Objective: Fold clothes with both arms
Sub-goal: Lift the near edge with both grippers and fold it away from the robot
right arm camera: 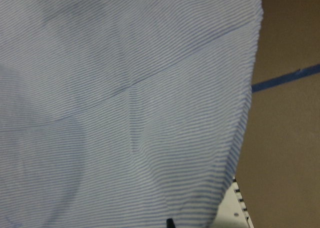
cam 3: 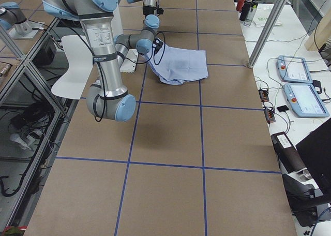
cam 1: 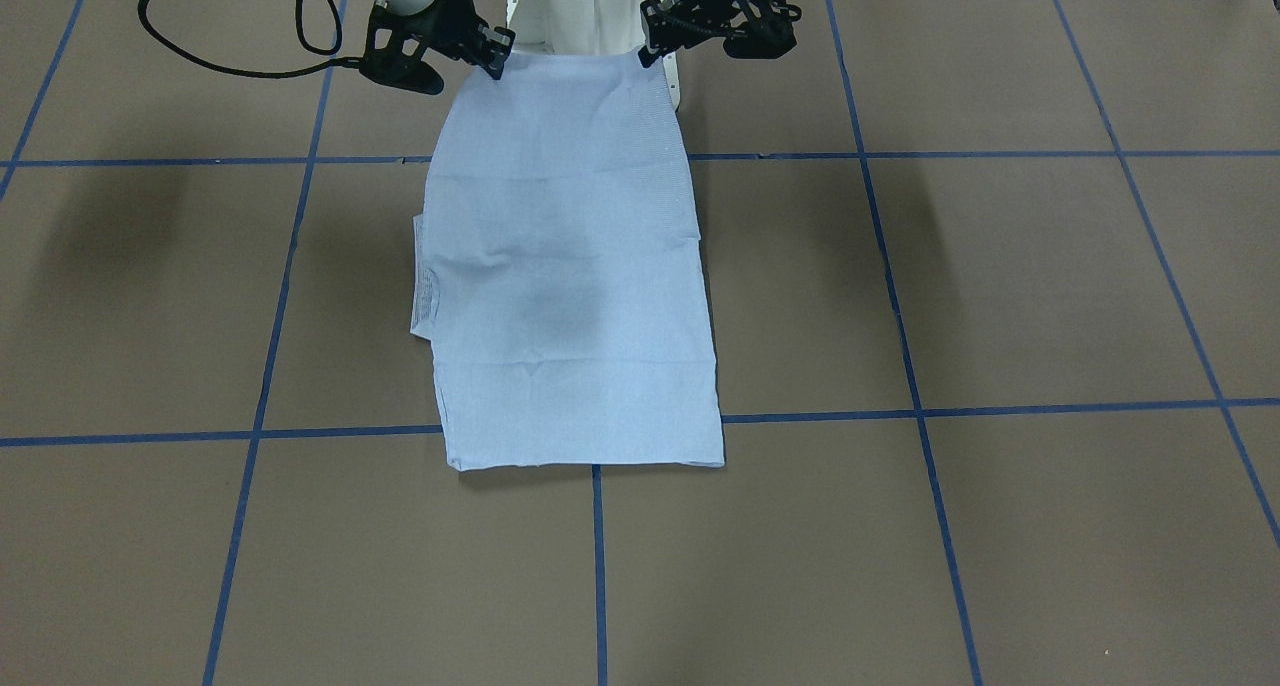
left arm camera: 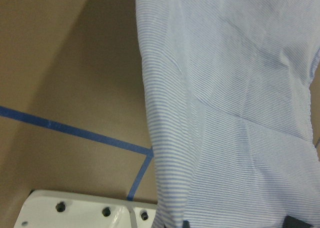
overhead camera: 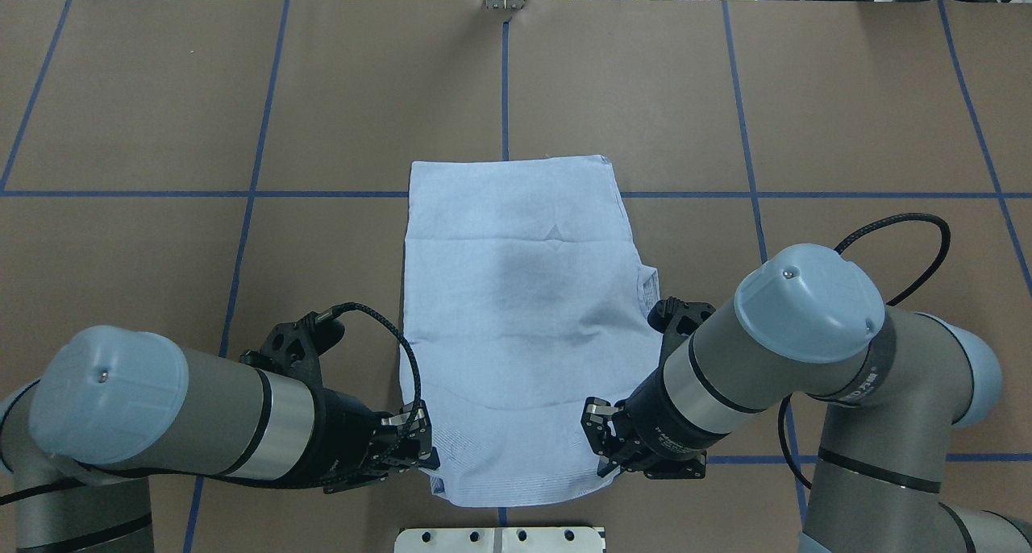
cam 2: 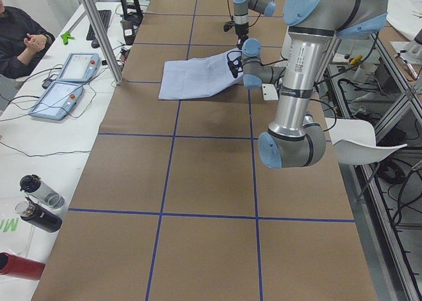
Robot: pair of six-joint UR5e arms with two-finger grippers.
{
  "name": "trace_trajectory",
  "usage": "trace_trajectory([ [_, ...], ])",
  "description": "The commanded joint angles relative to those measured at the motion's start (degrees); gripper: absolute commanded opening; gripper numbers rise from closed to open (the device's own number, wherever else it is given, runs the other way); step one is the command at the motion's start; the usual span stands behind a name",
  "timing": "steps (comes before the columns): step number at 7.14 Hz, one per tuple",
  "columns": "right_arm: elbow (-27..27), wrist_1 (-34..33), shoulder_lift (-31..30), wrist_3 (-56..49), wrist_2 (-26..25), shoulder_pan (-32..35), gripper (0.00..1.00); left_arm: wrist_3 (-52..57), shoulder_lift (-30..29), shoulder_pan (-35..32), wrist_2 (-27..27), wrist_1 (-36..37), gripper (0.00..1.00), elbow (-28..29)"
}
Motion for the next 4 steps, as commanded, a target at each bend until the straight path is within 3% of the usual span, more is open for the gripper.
trace_trajectory([
  [1, 0.99, 0.04, 0.03, -0.02, 4.27, 0.68, 0.00, 0.00, 0.13, 1.28, -0.63, 1.46, 0.00, -2.35],
  [4, -3.57, 0.21, 3.44, -0.37, 3.82, 7.60, 0.00, 1.06, -0.22, -2.66, -0.72, 4.27, 0.00, -1.13],
])
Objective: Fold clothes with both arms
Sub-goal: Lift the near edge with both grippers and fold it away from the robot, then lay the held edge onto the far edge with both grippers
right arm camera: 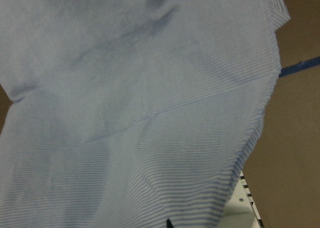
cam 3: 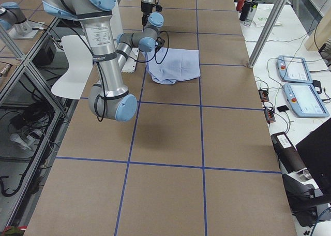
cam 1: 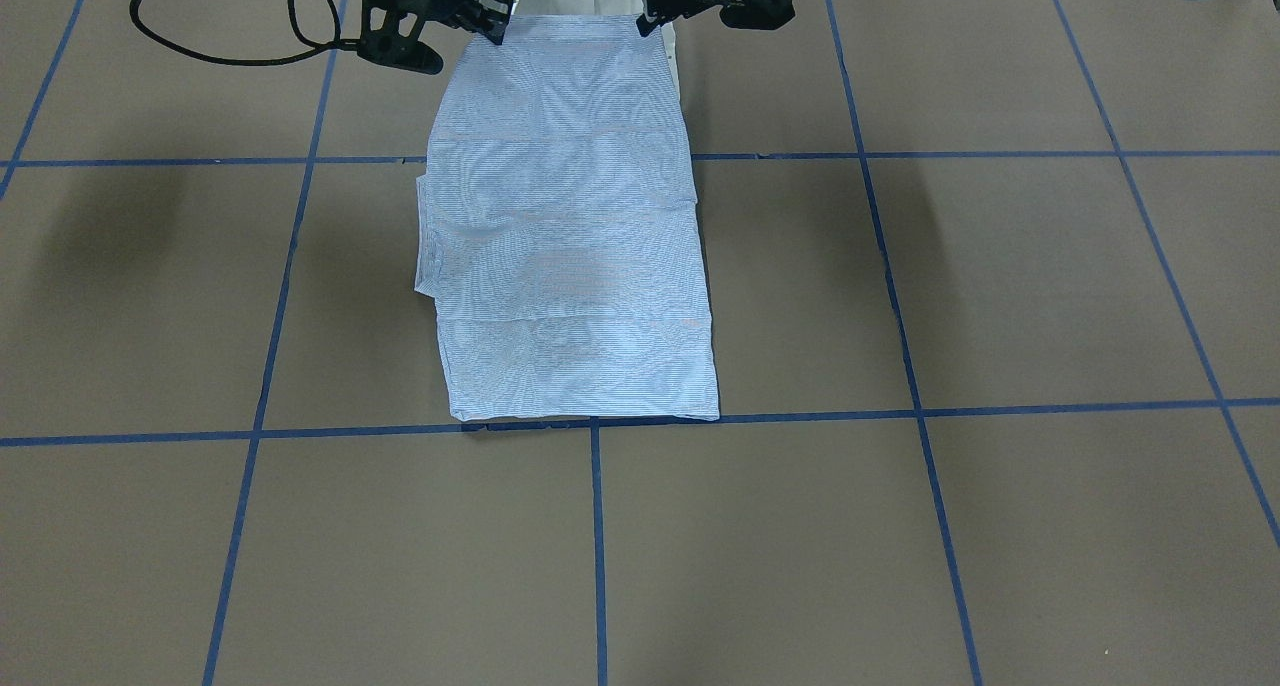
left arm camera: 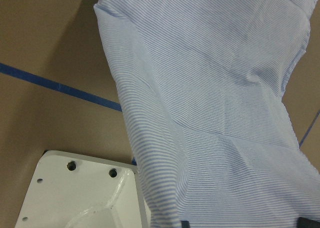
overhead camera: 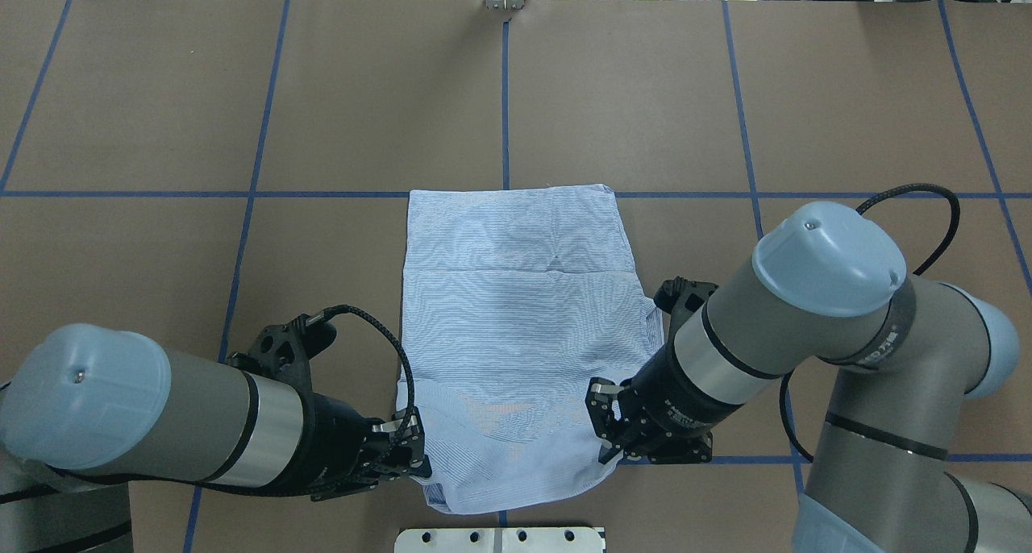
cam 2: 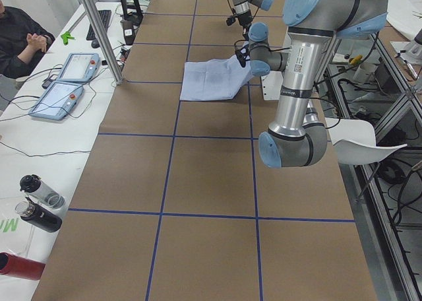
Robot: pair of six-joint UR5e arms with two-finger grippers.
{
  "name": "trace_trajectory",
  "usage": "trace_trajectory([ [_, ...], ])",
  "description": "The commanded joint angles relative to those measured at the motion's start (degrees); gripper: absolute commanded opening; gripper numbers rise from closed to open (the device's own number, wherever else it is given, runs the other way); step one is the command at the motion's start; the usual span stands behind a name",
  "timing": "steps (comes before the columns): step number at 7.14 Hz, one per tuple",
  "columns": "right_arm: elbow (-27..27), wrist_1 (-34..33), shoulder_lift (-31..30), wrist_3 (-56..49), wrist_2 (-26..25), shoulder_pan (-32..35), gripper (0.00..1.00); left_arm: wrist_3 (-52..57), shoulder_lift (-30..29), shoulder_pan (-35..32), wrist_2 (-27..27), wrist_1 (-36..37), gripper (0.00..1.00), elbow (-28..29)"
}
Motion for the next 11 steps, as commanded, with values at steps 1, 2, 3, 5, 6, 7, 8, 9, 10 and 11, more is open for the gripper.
trace_trajectory([
  [1, -5.55, 0.14, 4.44, -0.50, -0.07, 5.20, 0.00, 0.73, -1.30, -5.07, -0.22, -0.04, 0.00, 3.26],
  [2, -9.33, 0.40, 6.90, -0.68, -0.77, 6.17, 0.00, 5.96, -5.49, -7.19, -0.22, 0.56, 0.00, 7.12],
  [3, -12.23, 0.49, 8.57, -0.68, -1.03, 7.31, 0.00, 7.23, -8.92, -9.04, -0.22, 0.13, 0.00, 11.94],
  [5, -15.77, 0.66, 9.21, -1.56, -1.82, 9.08, 0.00, 10.30, -9.40, -14.40, -2.48, -0.05, 0.00, 14.45],
  [6, -17.35, 0.66, 9.29, -1.82, -3.57, 9.52, 0.00, 10.93, -9.66, -16.77, -4.33, -0.22, 0.00, 16.89],
  [7, -18.49, 0.66, 9.64, -1.82, -5.59, 9.52, 0.00, 13.02, -11.40, -17.93, -4.35, -0.40, 0.00, 20.65],
  [8, -20.07, 0.66, 10.52, -1.82, -6.04, 9.61, 0.00, 13.21, -13.94, -18.11, -4.35, -2.31, 0.00, 25.56],
  [9, -23.39, 1.71, 12.79, -1.82, -6.31, 10.22, 0.00, 13.22, -14.66, -18.20, -4.27, -6.77, 0.00, 29.79],
  [10, -27.34, 3.55, 14.72, -1.74, -6.40, 10.84, 0.00, 13.22, -14.67, -18.81, -4.26, -9.77, 0.00, 32.27],
  [11, -30.43, 6.00, 16.14, -1.74, -6.40, 12.06, 0.00, 13.30, -14.76, -19.60, -4.26, -10.07, 0.00, 32.90],
])
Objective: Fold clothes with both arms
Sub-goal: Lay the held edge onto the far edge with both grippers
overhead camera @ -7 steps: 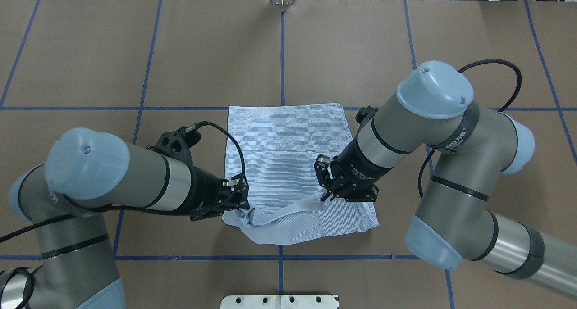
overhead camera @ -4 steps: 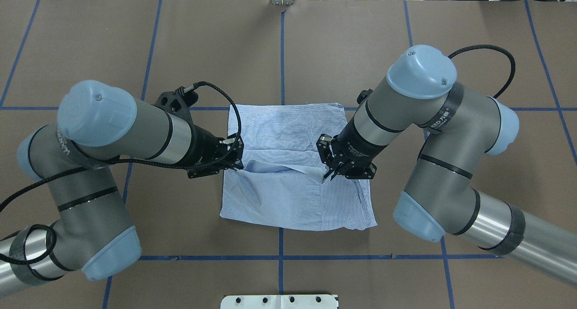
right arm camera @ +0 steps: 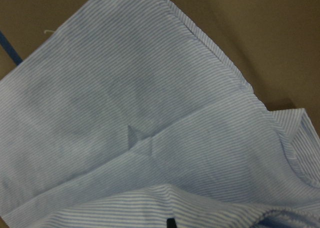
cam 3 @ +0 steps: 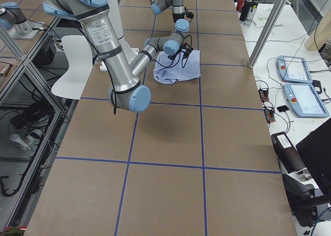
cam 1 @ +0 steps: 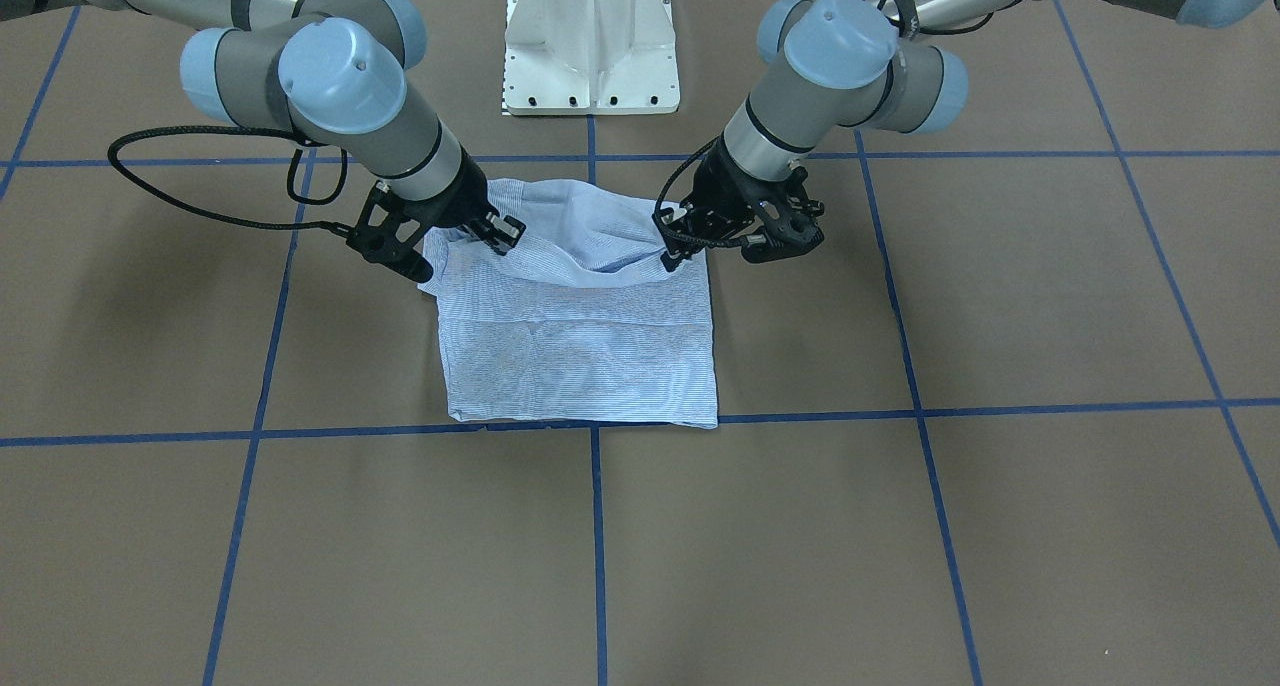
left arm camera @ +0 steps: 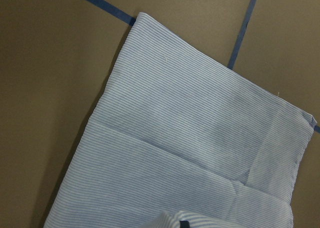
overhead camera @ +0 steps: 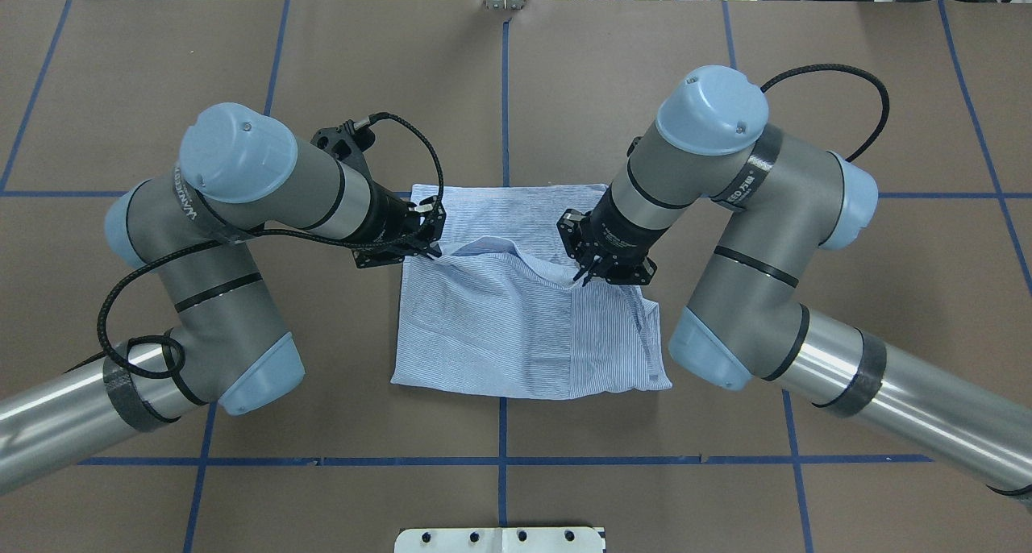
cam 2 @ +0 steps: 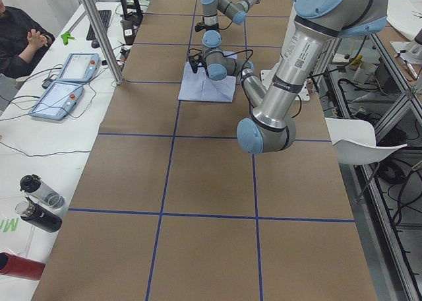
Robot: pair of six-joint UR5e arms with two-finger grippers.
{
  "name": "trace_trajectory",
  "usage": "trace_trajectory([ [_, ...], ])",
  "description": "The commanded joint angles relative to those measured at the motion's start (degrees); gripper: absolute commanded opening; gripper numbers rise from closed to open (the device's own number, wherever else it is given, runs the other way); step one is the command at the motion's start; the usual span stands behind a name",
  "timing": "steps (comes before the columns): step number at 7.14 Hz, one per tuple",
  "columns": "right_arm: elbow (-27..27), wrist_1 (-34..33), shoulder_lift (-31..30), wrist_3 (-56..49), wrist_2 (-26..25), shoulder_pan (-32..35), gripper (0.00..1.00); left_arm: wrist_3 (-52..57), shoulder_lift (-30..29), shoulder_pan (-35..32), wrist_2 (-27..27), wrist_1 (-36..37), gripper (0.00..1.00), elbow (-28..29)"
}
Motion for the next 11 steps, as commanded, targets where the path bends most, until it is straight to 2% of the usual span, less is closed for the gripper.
trace_trajectory([
  [1, -5.47, 2.86, 2.86, -0.06, -0.11, 2.26, 0.00, 0.11, -0.27, -1.45, -0.09, -1.71, 0.00, 2.13],
  [4, -7.59, 2.68, 4.27, -2.87, -0.20, 5.96, 0.00, 2.13, -1.05, -3.56, -0.53, -1.71, 0.00, 4.41],
  [7, -14.88, 4.69, 8.49, -3.66, -0.90, 6.23, 0.00, 2.04, -3.77, -4.00, -0.53, -2.76, 0.00, 8.01],
  [9, -17.43, 7.68, 9.11, -3.66, -0.90, 6.23, 0.00, 2.04, -4.40, -4.00, -0.53, -6.53, 0.00, 11.88],
  [10, -17.88, 7.78, 9.55, -3.66, -0.90, 6.23, 0.00, 2.04, -4.40, -4.00, -0.44, -6.55, 0.00, 11.98],
  [11, -18.06, 7.78, 9.55, -3.66, -0.99, 6.23, 0.60, 2.04, -4.31, -4.09, -0.44, -6.63, 0.09, 11.98],
])
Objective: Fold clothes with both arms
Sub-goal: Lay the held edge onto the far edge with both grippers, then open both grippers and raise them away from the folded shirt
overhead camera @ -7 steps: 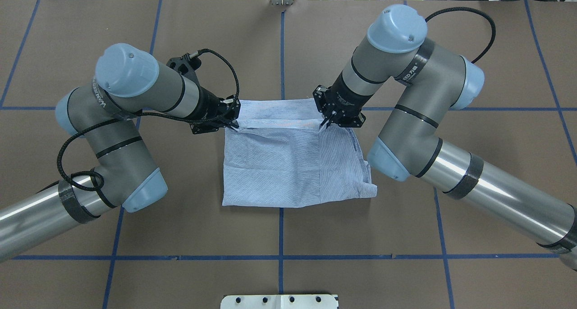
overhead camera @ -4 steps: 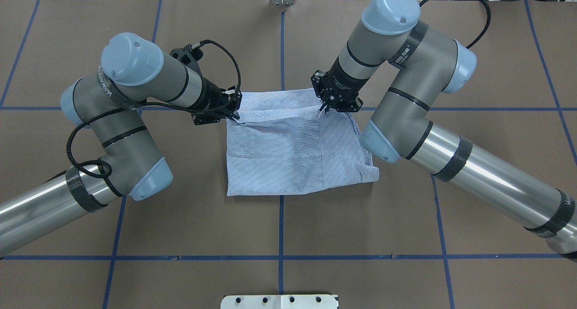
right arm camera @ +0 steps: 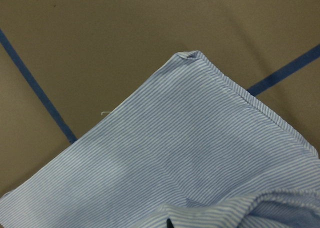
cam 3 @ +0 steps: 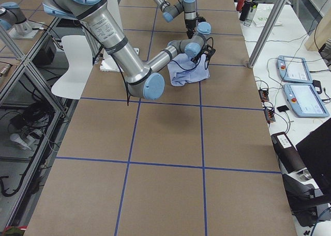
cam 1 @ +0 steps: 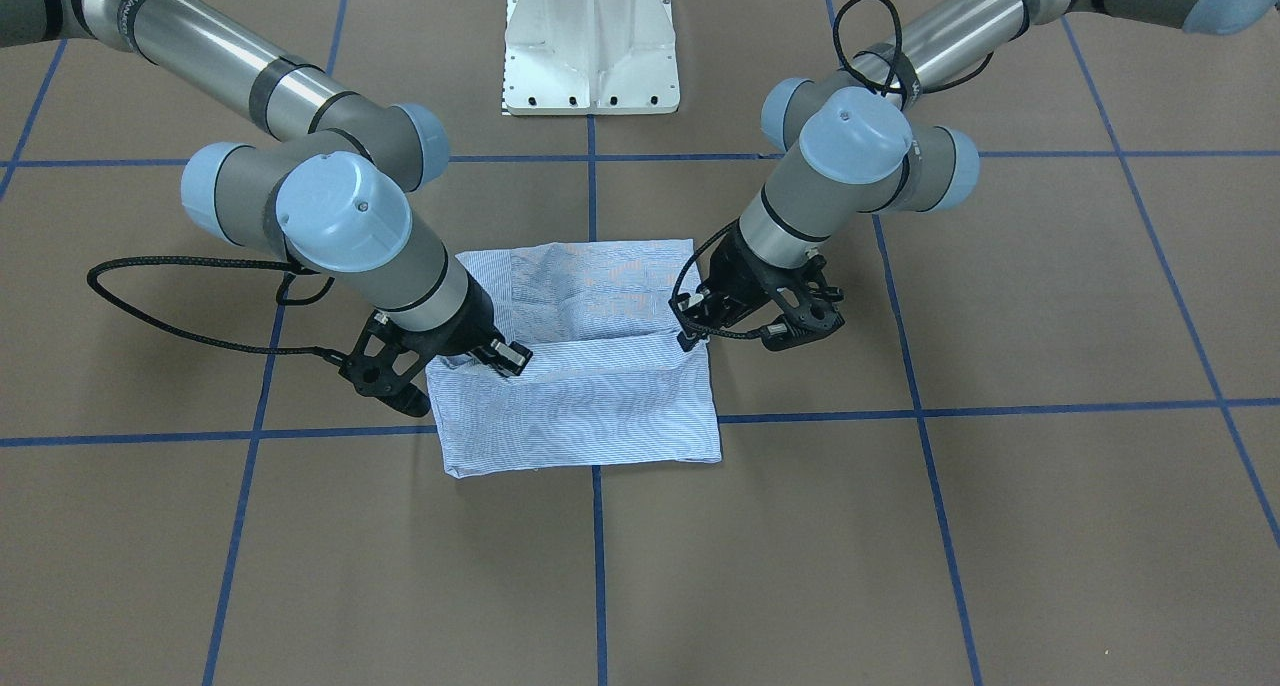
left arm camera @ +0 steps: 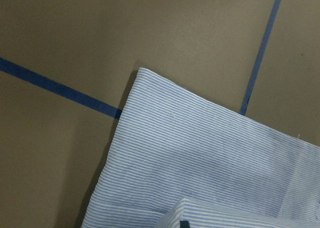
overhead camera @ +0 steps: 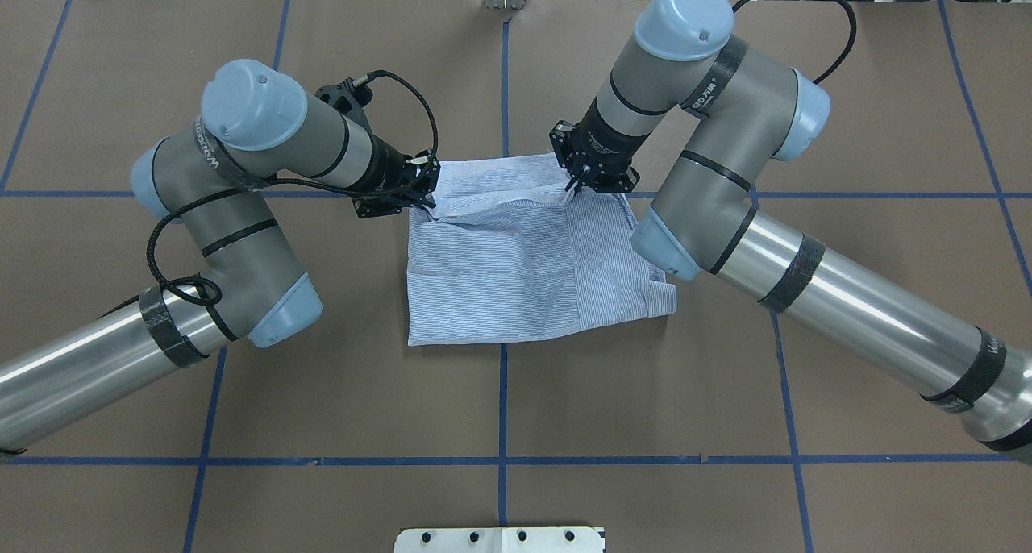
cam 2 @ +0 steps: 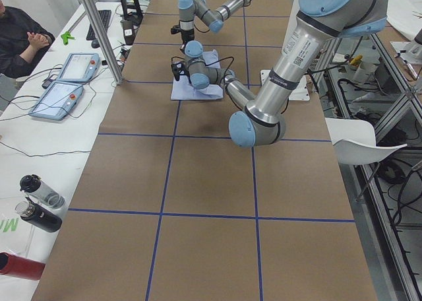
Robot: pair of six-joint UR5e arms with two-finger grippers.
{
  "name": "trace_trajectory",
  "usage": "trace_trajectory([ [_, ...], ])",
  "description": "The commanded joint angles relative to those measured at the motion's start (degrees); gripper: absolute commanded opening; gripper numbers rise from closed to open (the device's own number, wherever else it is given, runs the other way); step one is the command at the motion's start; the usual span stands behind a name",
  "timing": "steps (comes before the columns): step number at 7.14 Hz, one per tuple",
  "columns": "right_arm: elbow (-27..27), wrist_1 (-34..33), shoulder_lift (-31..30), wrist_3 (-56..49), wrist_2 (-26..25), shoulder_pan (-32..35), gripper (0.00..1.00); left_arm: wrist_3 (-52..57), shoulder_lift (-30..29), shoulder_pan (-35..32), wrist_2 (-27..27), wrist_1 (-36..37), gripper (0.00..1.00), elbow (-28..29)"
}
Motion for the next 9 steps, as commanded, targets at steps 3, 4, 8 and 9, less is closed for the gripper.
trace_trajectory([
  [3, -0.40, 0.32, 0.75, 0.17, -0.95, 1.32, 1.00, 0.27, -0.05, -1.63, -0.14, -0.32, 0.99, 0.19],
  [4, 0.21, 0.32, 0.83, 0.08, -0.95, 0.89, 1.00, 0.88, 0.12, -2.69, -0.23, 0.03, 0.99, 0.19],
  [8, 6.96, -0.72, -2.84, -12.43, -1.39, 3.14, 1.00, 19.53, 9.66, -10.75, -5.68, 0.56, 0.99, -6.20],
  [9, 8.99, -0.73, -5.99, -17.71, -1.30, 5.34, 1.00, 27.61, 12.48, -14.00, -5.68, 0.56, 0.99, -6.66],
])
